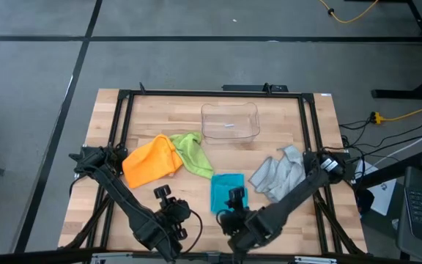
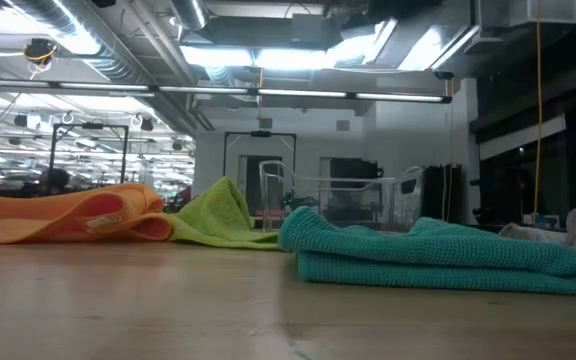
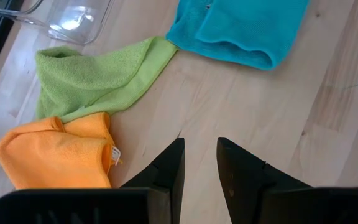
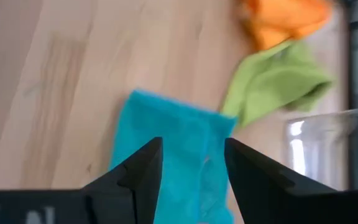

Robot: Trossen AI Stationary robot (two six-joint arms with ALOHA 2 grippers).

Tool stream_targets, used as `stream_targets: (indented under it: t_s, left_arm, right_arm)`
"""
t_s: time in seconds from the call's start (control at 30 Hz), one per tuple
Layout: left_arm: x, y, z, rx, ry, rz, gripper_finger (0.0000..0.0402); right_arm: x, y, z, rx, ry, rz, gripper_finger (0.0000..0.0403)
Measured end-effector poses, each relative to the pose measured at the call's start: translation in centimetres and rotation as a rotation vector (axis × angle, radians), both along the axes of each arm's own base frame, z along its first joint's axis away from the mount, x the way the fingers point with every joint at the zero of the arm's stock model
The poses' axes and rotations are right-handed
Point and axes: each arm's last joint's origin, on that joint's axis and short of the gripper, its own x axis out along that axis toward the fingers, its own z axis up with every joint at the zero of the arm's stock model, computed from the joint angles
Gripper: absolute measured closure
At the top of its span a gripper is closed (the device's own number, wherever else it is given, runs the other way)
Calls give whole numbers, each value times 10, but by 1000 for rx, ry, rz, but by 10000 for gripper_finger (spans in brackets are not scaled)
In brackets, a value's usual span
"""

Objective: Fold microfiber towels
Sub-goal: Fold the blue towel

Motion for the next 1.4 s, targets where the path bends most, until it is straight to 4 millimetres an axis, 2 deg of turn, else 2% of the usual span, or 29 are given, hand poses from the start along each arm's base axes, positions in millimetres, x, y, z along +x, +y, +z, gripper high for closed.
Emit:
stream_targets:
  t_s: [0.1, 0.97, 1.03, 1.23, 1.4]
  left_arm:
    - [2, 2, 0, 0, 0, 7, 316]
    - [7, 8, 0, 0, 0, 27, 316]
    - [7, 8, 0, 0, 0, 27, 316]
    - [7, 8, 0, 0, 0, 27, 316]
    - [7, 7, 0, -7, -7, 31, 316]
  right_arm:
    - [-2, 2, 3, -50, -60, -23, 226]
    - [-1, 0, 3, -29, -51, -37, 226]
    - [-6, -1, 3, -34, -19, -53, 226]
    - [-38, -4, 13, 30, 114, -192, 226]
    - [-58, 9, 13, 98, 172, -237, 226]
